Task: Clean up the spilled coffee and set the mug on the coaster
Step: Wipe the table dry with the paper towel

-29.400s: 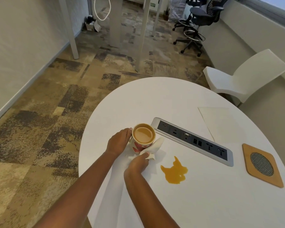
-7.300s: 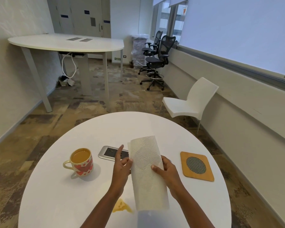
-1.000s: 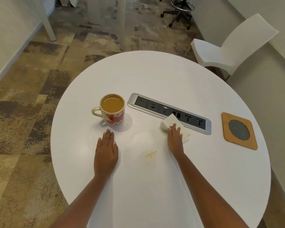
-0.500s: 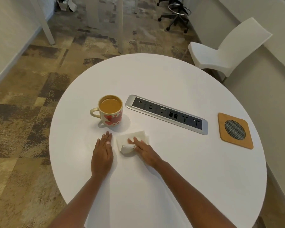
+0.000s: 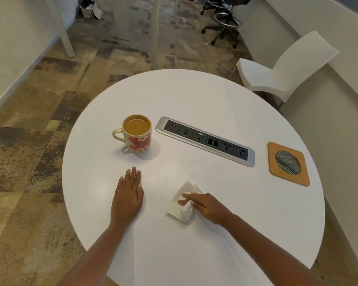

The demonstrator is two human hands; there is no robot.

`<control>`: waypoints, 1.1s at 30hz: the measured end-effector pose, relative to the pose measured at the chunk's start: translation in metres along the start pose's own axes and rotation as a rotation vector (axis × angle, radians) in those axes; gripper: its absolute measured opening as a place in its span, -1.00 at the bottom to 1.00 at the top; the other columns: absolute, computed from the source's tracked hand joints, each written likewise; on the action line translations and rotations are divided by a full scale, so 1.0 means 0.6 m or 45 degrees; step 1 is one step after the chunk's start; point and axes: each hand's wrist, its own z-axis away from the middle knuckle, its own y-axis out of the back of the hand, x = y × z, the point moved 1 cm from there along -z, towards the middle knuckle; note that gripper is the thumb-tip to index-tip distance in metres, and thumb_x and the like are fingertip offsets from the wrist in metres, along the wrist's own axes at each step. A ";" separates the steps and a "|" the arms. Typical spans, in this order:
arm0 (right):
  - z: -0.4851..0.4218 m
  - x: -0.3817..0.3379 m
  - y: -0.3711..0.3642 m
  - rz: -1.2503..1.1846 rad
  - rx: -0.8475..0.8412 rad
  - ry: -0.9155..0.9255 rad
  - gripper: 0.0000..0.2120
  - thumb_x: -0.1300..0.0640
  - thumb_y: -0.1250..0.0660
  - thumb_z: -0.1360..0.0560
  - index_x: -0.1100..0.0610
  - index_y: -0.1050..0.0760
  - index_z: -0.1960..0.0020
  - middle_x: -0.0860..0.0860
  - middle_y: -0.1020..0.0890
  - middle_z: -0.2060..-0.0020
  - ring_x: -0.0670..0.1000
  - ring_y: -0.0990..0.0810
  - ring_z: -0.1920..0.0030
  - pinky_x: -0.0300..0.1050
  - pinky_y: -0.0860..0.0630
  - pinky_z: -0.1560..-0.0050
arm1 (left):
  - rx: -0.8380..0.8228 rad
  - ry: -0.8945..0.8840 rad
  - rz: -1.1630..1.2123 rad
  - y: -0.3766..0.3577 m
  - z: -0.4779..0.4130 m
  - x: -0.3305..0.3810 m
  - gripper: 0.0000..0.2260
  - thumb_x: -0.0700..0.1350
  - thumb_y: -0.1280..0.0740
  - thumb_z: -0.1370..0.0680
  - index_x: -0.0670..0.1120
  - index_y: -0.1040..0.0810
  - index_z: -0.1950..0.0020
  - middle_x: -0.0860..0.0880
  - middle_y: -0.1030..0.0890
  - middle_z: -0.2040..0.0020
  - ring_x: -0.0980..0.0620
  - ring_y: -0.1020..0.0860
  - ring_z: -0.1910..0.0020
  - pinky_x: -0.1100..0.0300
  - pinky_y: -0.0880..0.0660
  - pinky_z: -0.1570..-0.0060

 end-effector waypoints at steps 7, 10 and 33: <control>0.030 0.037 0.048 -0.504 0.410 -0.272 -0.79 0.30 -0.10 -0.60 0.33 -0.50 0.03 0.10 -0.52 0.12 0.01 -0.42 0.05 -0.17 -0.34 0.07 | -0.033 0.077 -0.034 0.000 0.031 0.017 -0.50 -0.12 0.09 -0.50 -0.32 -0.40 -0.30 -0.31 -0.44 -0.32 -0.30 -0.44 -0.28 -0.21 -0.36 -0.25; 0.047 0.052 0.073 -0.985 0.781 -0.404 -0.79 0.25 -0.05 -0.62 0.24 -0.43 0.08 0.12 -0.48 0.15 0.06 -0.43 0.09 -0.18 -0.38 0.18 | -0.016 0.152 -0.008 0.000 0.034 0.038 -0.41 -0.06 0.18 -0.48 -0.33 -0.34 -0.34 -0.33 -0.35 -0.37 -0.31 -0.35 -0.35 -0.19 -0.27 -0.34; 0.106 0.089 0.069 -1.801 0.497 -0.526 -0.55 0.53 -0.09 -0.48 0.28 -0.32 -0.33 0.21 -0.52 -0.09 0.19 -0.53 -0.06 0.06 -0.54 -0.03 | -0.237 0.332 0.088 -0.001 0.071 0.075 -0.60 -0.18 0.04 -0.63 -0.25 -0.09 -0.46 -0.20 -0.08 -0.52 -0.14 -0.07 -0.49 -0.07 -0.04 -0.44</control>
